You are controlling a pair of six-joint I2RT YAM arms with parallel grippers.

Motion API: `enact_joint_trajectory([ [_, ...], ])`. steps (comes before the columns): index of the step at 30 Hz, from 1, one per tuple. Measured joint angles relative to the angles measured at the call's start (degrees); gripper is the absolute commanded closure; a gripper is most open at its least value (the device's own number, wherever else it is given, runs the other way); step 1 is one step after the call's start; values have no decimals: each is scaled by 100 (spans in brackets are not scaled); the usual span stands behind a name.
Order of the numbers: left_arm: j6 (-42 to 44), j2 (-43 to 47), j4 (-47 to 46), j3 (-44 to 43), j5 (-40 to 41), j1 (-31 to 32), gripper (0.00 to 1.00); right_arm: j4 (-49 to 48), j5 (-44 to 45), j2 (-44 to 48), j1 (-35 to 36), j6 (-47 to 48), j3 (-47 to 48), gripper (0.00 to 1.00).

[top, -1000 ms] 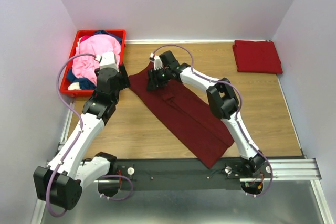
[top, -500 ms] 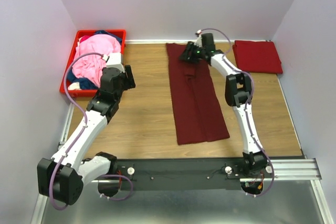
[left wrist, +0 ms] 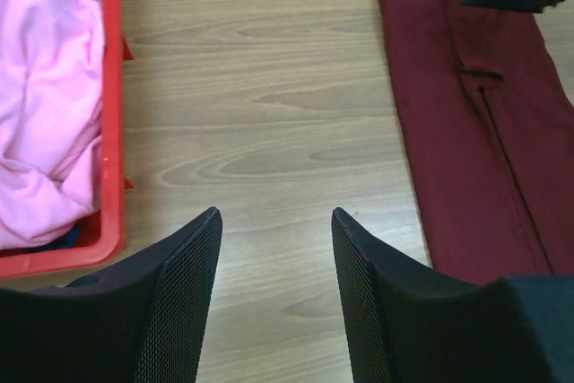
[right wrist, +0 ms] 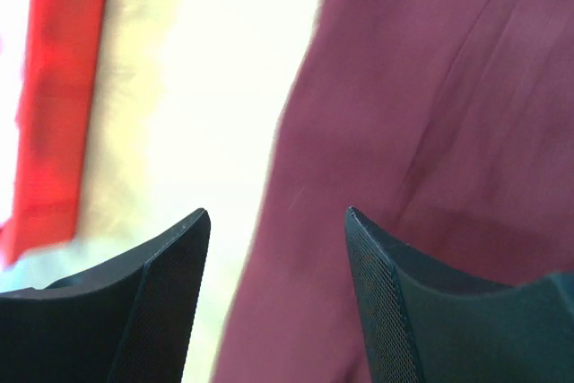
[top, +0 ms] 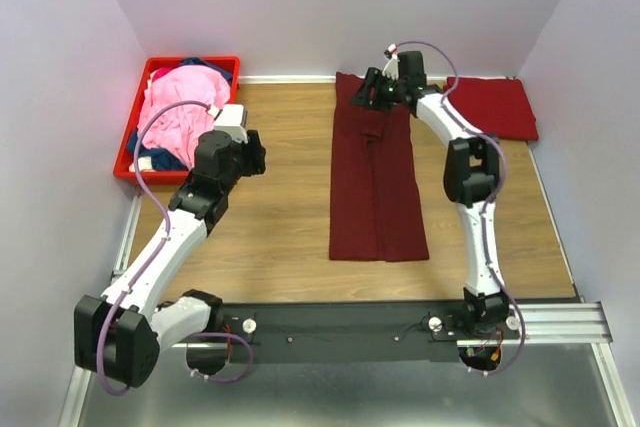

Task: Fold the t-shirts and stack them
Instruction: Fold the tshirt

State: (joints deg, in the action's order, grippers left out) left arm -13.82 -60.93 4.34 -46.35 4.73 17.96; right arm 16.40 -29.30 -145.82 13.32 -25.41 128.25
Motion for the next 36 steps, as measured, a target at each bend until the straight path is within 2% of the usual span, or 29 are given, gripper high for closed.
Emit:
enact_joint_trajectory([
  [4,-31,-17,4,26,-144,0,40,20,212,1851,66,42,-2004,36],
  [8,-28,-15,2,31,-184,0,40,46,894,3926,179,122,-3941,39],
  [11,-17,-15,0,31,-210,2,40,315,1456,4931,461,223,-4972,42],
  [19,55,-157,7,28,-262,4,40,1711,2826,5692,2197,-59,-7300,50],
  [22,55,-160,2,28,-267,4,40,2094,3069,5978,2623,-365,-7779,54],
  [26,57,-186,4,28,-286,4,40,2363,3309,6181,3025,-750,-7960,61],
  [30,57,-234,7,28,-302,7,40,2376,3467,6183,3099,-949,-7969,68],
  [36,57,-267,7,28,-319,4,40,2374,3571,6039,3099,-1023,-7969,71],
])
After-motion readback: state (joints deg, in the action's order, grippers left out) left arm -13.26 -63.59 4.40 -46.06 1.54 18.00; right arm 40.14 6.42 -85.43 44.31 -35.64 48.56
